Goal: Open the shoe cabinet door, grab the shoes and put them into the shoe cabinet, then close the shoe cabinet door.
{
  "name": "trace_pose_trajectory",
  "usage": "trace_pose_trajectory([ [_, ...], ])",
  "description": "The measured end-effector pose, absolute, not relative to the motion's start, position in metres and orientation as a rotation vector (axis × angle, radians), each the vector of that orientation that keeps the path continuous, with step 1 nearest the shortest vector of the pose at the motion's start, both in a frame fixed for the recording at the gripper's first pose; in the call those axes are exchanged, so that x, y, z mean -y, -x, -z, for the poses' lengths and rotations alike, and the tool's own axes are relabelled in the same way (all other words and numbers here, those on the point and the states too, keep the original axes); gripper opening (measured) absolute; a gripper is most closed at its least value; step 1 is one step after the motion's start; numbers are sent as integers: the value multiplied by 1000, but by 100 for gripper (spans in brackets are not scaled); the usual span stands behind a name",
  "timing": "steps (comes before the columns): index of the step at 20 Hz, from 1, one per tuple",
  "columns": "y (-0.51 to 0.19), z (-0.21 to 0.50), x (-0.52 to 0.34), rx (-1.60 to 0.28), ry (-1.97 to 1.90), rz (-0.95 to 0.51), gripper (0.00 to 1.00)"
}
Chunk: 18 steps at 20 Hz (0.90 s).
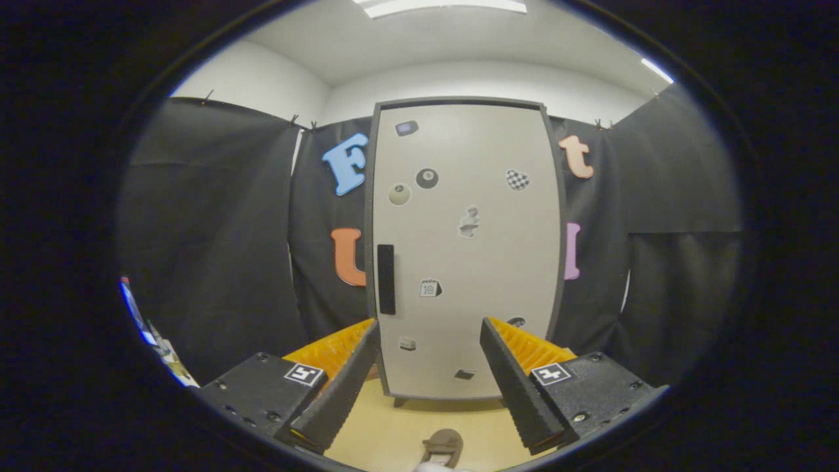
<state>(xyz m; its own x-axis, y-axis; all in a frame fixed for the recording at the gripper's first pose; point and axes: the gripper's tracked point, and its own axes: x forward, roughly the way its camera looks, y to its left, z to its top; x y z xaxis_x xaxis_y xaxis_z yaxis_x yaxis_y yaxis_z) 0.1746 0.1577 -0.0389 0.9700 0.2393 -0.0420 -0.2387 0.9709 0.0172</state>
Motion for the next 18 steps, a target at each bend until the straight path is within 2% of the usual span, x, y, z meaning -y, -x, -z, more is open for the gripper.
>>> trace_pose_trajectory([
  [3, -220, 45, -193, -45, -22, -308, 100],
  [9, -316, 57, -230, -67, 8, -284, 100],
  [14, -353, 76, -251, -124, 15, -275, 100],
  [18, -366, 74, -254, -132, 1, -254, 92],
])
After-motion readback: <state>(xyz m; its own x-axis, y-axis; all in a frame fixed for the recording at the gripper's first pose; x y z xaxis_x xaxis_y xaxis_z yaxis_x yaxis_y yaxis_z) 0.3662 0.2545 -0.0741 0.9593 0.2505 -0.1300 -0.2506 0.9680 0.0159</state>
